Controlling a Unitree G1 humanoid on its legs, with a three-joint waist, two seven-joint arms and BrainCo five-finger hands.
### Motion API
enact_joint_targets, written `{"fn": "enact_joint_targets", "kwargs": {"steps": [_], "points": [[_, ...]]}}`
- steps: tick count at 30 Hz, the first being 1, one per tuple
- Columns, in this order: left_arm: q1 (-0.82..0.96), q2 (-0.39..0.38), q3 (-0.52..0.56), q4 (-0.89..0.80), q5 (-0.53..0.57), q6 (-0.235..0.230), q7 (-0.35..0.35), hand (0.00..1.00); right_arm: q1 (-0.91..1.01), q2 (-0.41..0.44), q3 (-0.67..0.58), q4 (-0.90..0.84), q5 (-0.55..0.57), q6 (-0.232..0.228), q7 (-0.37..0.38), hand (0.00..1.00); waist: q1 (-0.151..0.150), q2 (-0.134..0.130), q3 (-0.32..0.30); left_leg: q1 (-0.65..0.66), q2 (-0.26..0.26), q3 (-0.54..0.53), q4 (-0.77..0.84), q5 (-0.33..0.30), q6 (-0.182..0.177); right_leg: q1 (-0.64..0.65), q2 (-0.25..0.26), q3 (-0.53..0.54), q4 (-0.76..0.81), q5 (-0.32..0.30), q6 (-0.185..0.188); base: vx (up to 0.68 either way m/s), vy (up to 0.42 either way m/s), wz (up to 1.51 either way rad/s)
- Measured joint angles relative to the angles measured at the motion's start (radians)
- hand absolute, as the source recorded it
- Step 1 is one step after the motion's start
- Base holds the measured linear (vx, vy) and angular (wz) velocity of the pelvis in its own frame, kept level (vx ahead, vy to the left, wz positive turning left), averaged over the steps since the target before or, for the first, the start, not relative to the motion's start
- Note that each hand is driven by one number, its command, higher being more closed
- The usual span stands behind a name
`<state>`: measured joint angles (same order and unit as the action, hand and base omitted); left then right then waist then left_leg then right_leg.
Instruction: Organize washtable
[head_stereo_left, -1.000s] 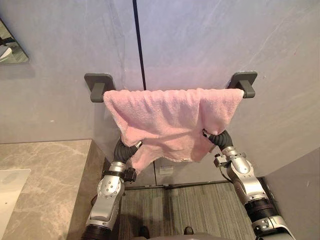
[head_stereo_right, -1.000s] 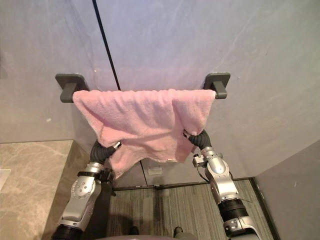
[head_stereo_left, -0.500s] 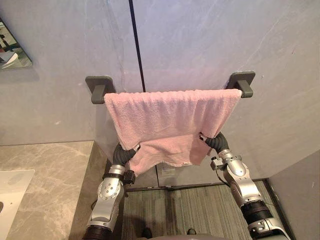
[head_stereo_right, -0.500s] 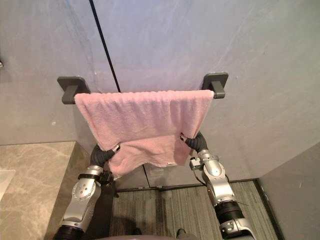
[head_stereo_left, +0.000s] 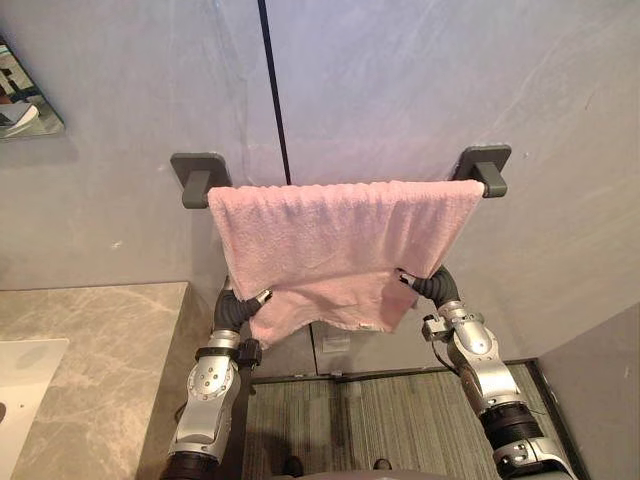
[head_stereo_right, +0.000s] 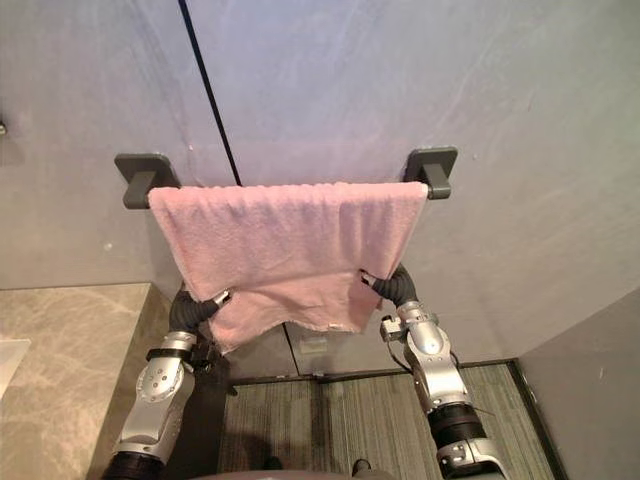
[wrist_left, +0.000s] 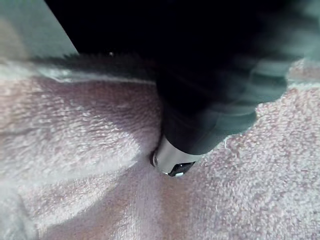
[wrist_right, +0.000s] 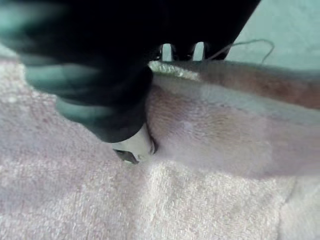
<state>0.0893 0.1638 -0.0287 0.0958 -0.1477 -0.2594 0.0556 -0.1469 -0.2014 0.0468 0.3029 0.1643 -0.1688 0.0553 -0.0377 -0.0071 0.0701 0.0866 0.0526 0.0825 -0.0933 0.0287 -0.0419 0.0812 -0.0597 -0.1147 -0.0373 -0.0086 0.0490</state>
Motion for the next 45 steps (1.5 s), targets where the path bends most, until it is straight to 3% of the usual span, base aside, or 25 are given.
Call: {"fn": "enact_joint_targets", "kwargs": {"steps": [12, 23, 28, 32, 35, 39, 43, 45], "points": [[0.109, -0.063, 0.051, -0.042, -0.086, 0.013, 0.018, 0.0, 0.162, 0.053, -0.107, -0.055, -0.04, 0.027, -0.077, 0.0, 0.001, -0.008, 0.001, 0.008, 0.015, 0.008, 0.0, -0.004, -0.006, 0.003, 0.008, 0.009, 0.002, -0.001, -0.001, 0.0, -0.002, -0.01], [0.139, -0.122, 0.301, -0.296, -0.155, 0.009, 0.07, 0.0, 0.224, 0.076, -0.355, -0.254, -0.037, 0.03, -0.136, 0.0, -0.001, -0.004, 0.006, 0.033, 0.014, 0.01, 0.005, -0.015, -0.011, 0.023, 0.01, 0.009, 0.002, -0.007, -0.003, -0.01, -0.001, 0.0], [0.139, -0.123, 0.382, -0.521, -0.153, -0.032, 0.105, 0.0, 0.225, 0.076, -0.445, -0.454, -0.026, 0.018, -0.168, 0.0, -0.005, -0.002, 0.007, 0.034, 0.013, 0.01, 0.006, -0.015, -0.011, 0.027, 0.01, 0.009, 0.001, -0.007, -0.003, 0.0, 0.0, 0.0], [0.127, -0.114, 0.392, -0.682, -0.153, -0.081, 0.123, 0.0, 0.205, 0.064, -0.458, -0.636, 0.003, -0.026, -0.164, 0.0, -0.006, 0.0, 0.008, 0.051, 0.012, 0.014, 0.01, -0.023, -0.011, 0.041, 0.01, 0.011, 0.0, -0.01, -0.003, -0.02, -0.001, -0.03], [0.126, -0.064, 0.343, -0.768, -0.183, -0.104, 0.107, 0.0, 0.151, 0.031, -0.406, -0.745, 0.092, -0.079, -0.14, 0.0, -0.007, 0.003, 0.007, 0.051, 0.012, 0.021, 0.03, -0.036, -0.011, 0.045, 0.009, 0.019, 0.001, -0.01, -0.003, -0.03, -0.001, -0.08], [0.074, 0.063, 0.14, -0.834, -0.296, -0.113, -0.011, 0.0, 0.039, -0.026, -0.217, -0.844, 0.236, -0.141, -0.057, 0.0, -0.007, 0.007, 0.004, 0.053, 0.012, 0.022, 0.033, -0.036, -0.011, 0.049, 0.009, 0.02, 0.001, -0.009, -0.004, -0.02, -0.004, -0.01], [0.024, 0.145, -0.104, -0.825, -0.423, -0.096, -0.154, 0.0, -0.032, -0.065, 0.051, -0.844, 0.384, -0.135, 0.065, 0.0, -0.006, 0.007, 0.004, 0.058, 0.012, 0.025, 0.033, -0.036, -0.011, 0.053, 0.01, 0.023, 0.001, -0.009, -0.003, 0.0, 0.0, 0.0], [0.023, 0.179, -0.174, -0.796, -0.455, -0.087, -0.201, 0.0, -0.033, -0.091, 0.134, -0.841, 0.42, -0.126, 0.109, 0.0, -0.003, 0.007, 0.004, 0.059, 0.011, 0.027, 0.033, -0.036, -0.011, 0.053, 0.01, 0.025, 0.001, -0.009, -0.003, 0.0, 0.0, 0.0]]}}
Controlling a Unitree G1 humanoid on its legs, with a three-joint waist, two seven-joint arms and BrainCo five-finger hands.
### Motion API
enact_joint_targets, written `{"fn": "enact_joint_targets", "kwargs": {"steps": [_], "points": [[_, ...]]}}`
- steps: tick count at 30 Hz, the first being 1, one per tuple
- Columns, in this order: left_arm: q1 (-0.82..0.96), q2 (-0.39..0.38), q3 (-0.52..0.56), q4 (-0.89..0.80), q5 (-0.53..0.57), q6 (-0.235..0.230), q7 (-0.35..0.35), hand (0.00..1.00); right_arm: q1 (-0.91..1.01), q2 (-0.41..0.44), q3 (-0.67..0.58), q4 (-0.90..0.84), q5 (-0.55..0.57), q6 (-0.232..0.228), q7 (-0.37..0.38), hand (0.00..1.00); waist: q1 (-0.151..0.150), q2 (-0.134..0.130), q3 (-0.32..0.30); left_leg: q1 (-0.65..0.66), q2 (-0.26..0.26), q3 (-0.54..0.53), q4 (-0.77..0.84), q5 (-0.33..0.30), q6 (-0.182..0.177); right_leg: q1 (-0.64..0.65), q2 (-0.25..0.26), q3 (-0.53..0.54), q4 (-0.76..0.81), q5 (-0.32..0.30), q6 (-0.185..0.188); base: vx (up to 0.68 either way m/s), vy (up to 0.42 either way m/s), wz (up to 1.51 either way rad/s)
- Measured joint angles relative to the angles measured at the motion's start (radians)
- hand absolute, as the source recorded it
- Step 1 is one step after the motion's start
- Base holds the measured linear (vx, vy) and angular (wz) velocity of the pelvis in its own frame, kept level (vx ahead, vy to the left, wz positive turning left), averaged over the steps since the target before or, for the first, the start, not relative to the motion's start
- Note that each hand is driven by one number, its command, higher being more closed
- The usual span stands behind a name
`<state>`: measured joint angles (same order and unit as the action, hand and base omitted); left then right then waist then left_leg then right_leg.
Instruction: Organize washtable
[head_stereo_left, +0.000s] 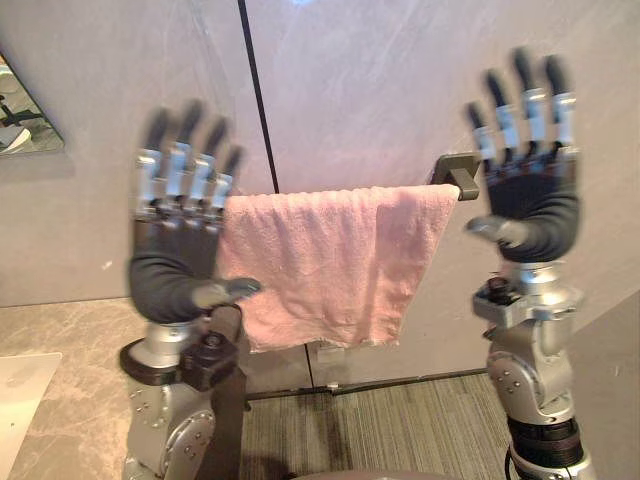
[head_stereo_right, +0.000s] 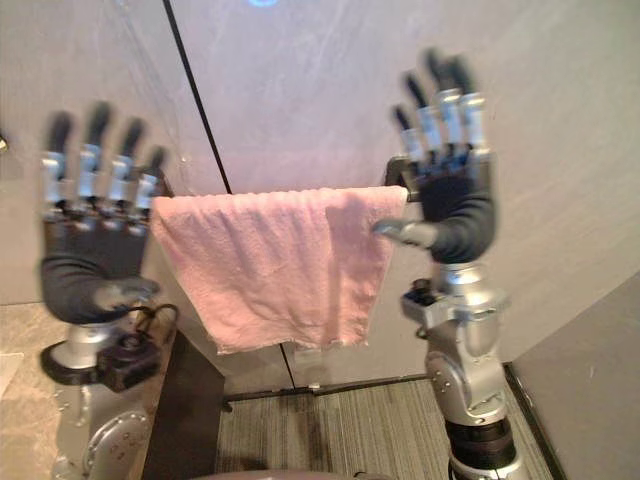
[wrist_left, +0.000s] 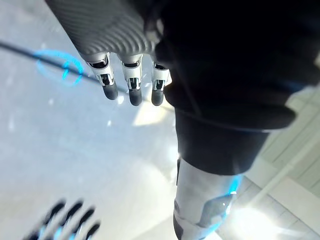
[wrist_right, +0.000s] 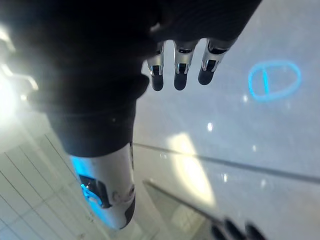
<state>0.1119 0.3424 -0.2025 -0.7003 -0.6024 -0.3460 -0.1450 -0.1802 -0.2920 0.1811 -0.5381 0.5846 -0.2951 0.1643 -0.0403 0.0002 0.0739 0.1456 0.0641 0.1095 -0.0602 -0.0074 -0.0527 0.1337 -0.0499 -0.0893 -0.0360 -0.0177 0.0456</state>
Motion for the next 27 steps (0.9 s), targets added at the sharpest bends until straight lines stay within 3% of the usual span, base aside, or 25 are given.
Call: {"fn": "enact_joint_targets", "kwargs": {"steps": [6, 15, 24, 27], "points": [[0.025, 0.084, -0.104, 0.136, -0.067, 0.063, -0.121, 0.0, 0.014, -0.106, 0.113, 0.049, 0.117, 0.068, 0.141, 0.0, -0.003, 0.0, 0.0, 0.006, 0.0, 0.009, -0.002, -0.001, 0.001, 0.0, 0.0, 0.009, 0.001, 0.0, 0.0, -0.02, -0.006, -0.04], [0.074, 0.136, -0.119, 0.258, -0.052, 0.094, -0.18, 0.0, 0.107, -0.226, 0.181, 0.188, 0.138, 0.148, 0.213, 0.0, 0.001, 0.0, 0.001, 0.007, 0.0, 0.011, -0.007, -0.001, 0.001, -0.001, 0.001, 0.011, -0.001, 0.0, 0.0, 0.0, 0.0, 0.0], [0.072, 0.127, -0.117, 0.37, 0.039, 0.099, -0.158, 0.0, 0.115, -0.227, 0.223, 0.31, -0.032, 0.155, 0.204, 0.0, 0.001, 0.006, 0.008, -0.014, 0.0, 0.009, -0.009, 0.0, 0.001, -0.02, 0.001, 0.009, -0.001, 0.0, 0.0, 0.0, 0.0, 0.0], [0.07, 0.084, -0.094, 0.421, 0.089, 0.101, -0.13, 0.0, 0.114, -0.221, 0.219, 0.351, -0.101, 0.154, 0.168, 0.0, 0.001, 0.007, 0.008, -0.028, -0.001, 0.007, -0.009, 0.0, 0.001, -0.034, 0.001, 0.007, -0.002, 0.0, 0.0, 0.0, 0.0, 0.0]]}}
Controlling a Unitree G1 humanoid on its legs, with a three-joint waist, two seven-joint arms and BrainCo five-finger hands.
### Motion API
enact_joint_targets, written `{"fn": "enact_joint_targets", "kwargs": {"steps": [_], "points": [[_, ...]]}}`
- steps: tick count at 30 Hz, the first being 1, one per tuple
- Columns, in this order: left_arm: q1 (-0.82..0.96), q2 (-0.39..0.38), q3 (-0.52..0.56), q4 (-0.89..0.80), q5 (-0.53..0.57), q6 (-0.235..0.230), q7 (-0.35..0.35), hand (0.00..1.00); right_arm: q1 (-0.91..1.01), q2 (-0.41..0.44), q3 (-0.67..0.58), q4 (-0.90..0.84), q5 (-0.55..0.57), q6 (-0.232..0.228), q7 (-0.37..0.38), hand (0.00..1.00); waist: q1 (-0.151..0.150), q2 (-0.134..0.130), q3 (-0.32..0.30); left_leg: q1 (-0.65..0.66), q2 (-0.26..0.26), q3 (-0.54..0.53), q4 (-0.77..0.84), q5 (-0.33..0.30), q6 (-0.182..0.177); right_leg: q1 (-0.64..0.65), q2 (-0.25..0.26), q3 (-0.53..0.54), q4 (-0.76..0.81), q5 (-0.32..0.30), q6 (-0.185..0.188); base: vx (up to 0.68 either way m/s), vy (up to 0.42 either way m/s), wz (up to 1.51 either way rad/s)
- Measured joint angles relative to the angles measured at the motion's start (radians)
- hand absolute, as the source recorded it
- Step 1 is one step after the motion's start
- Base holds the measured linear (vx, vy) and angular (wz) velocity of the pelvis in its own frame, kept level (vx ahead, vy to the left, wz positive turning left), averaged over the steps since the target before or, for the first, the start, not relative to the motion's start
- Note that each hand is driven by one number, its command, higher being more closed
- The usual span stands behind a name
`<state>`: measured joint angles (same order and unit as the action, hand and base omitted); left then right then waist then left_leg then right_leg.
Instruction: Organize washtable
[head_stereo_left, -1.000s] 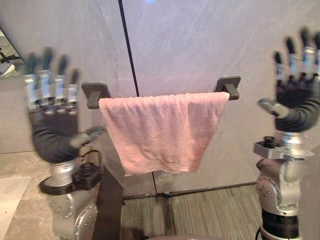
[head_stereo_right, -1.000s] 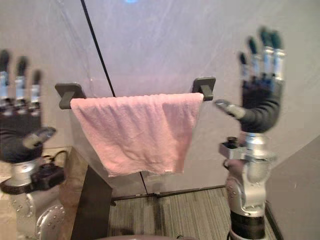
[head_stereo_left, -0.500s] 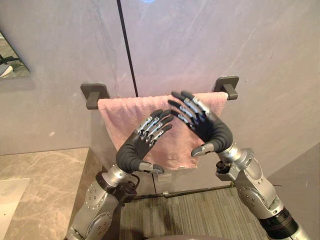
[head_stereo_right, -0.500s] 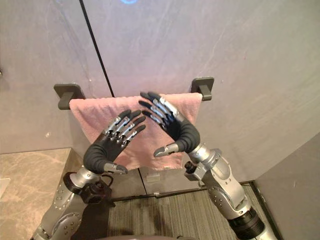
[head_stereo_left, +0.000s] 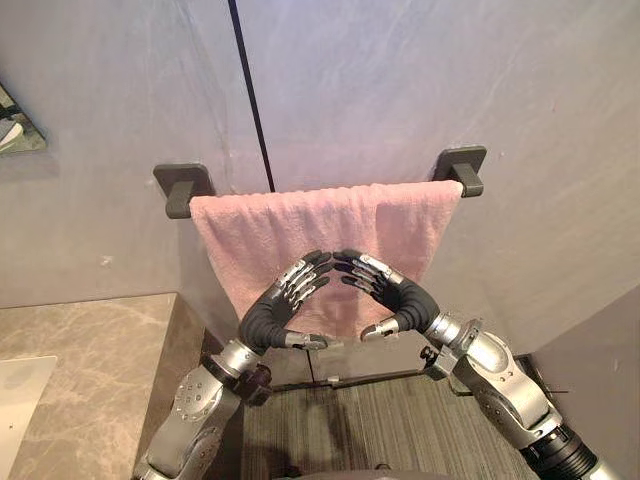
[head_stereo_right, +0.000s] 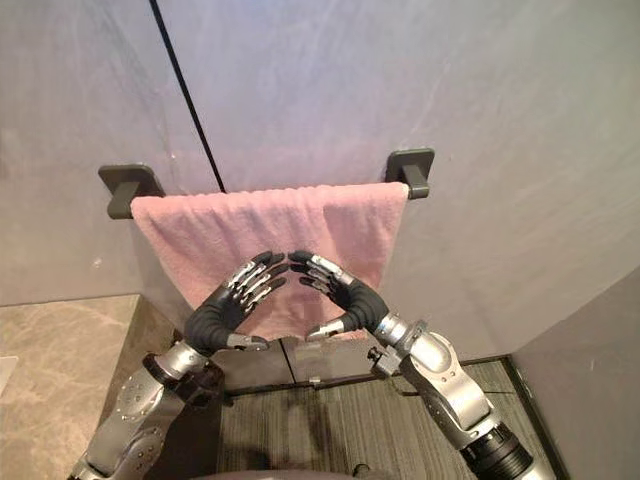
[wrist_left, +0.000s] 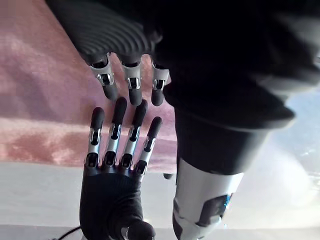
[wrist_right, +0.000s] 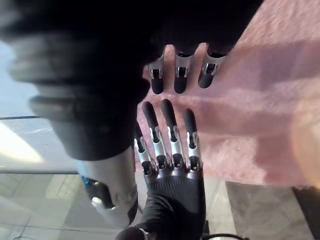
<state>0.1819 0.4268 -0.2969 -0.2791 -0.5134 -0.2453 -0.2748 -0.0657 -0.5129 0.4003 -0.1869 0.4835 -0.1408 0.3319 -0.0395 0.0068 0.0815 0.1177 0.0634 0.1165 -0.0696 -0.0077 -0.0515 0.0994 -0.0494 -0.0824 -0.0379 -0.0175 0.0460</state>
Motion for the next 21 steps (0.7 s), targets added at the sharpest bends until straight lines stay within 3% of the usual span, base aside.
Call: {"fn": "enact_joint_targets", "kwargs": {"steps": [7, 21], "points": [[-0.036, -0.057, 0.047, 0.059, 0.1, 0.002, 0.066, 0.0, -0.003, 0.068, -0.061, 0.046, -0.108, -0.001, -0.054, 0.0, 0.001, 0.0, 0.0, -0.014, -0.001, -0.007, -0.002, 0.0, 0.0, -0.007, -0.001, -0.003, -0.001, -0.001, 0.0, 0.02, -0.005, 0.01], [-0.046, -0.172, 0.211, 0.156, 0.208, 0.002, 0.15, 0.0, 0.022, 0.185, -0.283, 0.093, -0.143, -0.006, -0.115, 0.0, -0.001, -0.001, 0.0, -0.015, -0.002, -0.005, -0.001, 0.0, 0.0, -0.016, -0.001, 0.0, 0.0, 0.0, 0.0, -0.02, -0.003, -0.01]]}}
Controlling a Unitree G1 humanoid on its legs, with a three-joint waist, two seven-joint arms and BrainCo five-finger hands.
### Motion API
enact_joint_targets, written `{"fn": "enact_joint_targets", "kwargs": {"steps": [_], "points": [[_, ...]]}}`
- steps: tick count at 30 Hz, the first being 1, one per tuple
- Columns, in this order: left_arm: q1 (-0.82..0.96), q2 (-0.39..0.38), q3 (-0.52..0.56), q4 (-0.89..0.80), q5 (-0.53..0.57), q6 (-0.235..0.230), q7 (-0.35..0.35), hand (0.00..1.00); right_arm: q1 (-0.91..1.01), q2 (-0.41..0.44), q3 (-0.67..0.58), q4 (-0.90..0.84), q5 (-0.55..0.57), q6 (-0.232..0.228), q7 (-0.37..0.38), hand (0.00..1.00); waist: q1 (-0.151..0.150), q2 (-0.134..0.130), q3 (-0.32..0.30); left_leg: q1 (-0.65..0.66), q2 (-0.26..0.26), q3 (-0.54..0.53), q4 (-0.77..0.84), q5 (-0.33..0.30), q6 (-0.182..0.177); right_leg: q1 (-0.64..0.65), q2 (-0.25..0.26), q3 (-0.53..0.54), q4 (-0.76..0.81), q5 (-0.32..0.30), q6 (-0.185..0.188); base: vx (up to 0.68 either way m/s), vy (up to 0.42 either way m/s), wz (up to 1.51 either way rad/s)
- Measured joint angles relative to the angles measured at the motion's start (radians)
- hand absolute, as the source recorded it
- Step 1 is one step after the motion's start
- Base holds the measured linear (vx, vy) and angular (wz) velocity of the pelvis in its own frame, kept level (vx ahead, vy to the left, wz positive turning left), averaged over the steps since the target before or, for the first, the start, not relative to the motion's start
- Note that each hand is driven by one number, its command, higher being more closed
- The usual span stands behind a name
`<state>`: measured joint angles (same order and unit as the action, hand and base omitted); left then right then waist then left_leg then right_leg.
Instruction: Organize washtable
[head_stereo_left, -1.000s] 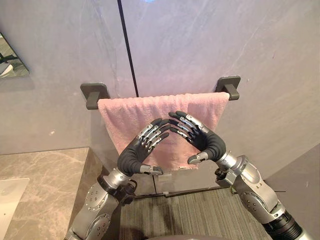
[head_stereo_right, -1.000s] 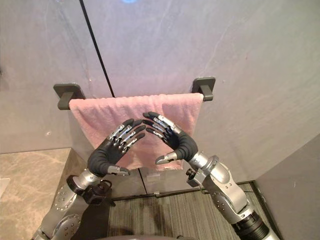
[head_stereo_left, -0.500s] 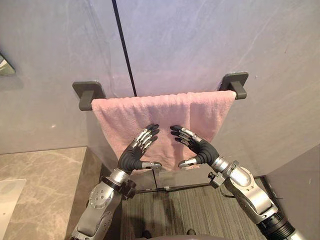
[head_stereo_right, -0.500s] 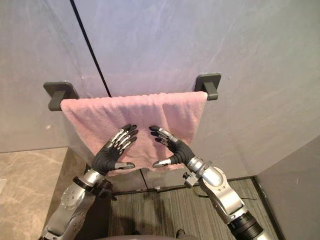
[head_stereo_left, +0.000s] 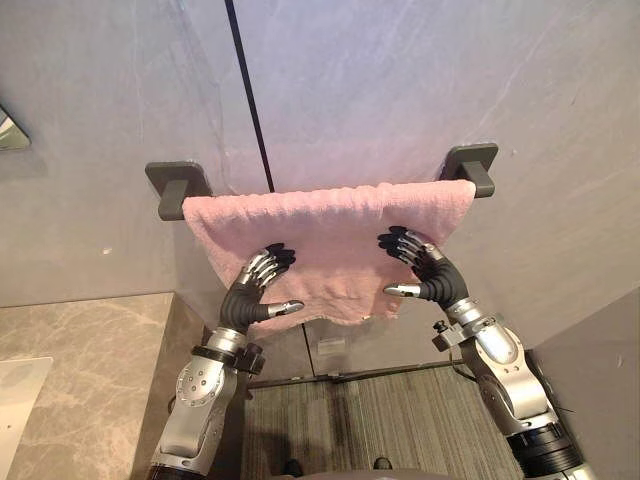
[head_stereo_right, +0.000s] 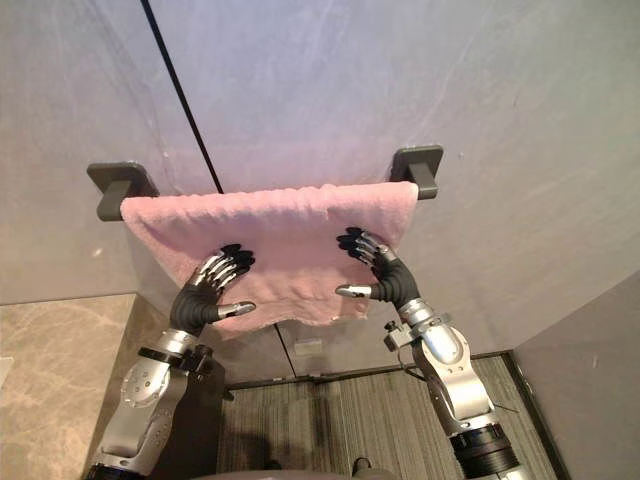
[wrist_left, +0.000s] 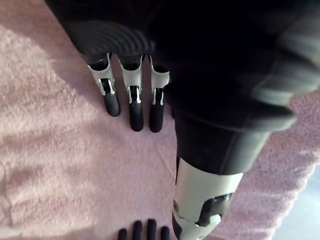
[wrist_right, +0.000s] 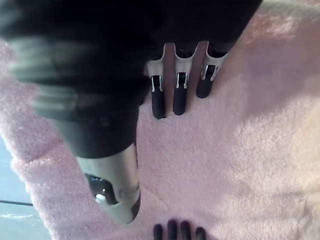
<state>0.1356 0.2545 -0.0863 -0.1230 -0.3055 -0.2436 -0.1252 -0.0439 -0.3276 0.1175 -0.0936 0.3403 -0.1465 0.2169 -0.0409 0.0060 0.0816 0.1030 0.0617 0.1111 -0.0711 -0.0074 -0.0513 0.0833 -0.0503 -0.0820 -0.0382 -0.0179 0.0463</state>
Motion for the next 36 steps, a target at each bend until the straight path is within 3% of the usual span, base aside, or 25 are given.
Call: {"fn": "enact_joint_targets", "kwargs": {"steps": [12, 19, 36], "points": [[0.053, -0.081, 0.133, -0.034, 0.003, -0.004, 0.033, 0.0, 0.081, 0.086, -0.165, 0.01, -0.031, -0.001, -0.04, 0.0, 0.0, -0.013, 0.007, 0.017, 0.001, -0.001, 0.0, 0.0, 0.0, 0.018, 0.0, -0.001, -0.002, 0.0, 0.0, 0.0, 0.0, 0.0], [0.122, -0.105, 0.214, -0.132, -0.007, -0.009, 0.036, 0.0, 0.122, 0.087, -0.251, 0.034, -0.06, -0.001, -0.044, 0.0, 0.0, -0.016, 0.007, 0.017, 0.0, -0.004, 0.001, 0.0, 0.0, 0.022, -0.001, -0.003, -0.001, 0.0, 0.0, 0.0, 0.0, 0.0], [0.197, -0.146, 0.333, -0.163, -0.059, -0.017, -0.006, 0.0, 0.171, 0.09, -0.359, 0.082, -0.146, -0.001, -0.07, 0.0, 0.002, -0.015, 0.007, 0.015, -0.004, -0.029, 0.004, 0.0, 0.0, 0.035, -0.006, -0.028, 0.002, -0.005, 0.003, -0.02, -0.006, 0.04]]}}
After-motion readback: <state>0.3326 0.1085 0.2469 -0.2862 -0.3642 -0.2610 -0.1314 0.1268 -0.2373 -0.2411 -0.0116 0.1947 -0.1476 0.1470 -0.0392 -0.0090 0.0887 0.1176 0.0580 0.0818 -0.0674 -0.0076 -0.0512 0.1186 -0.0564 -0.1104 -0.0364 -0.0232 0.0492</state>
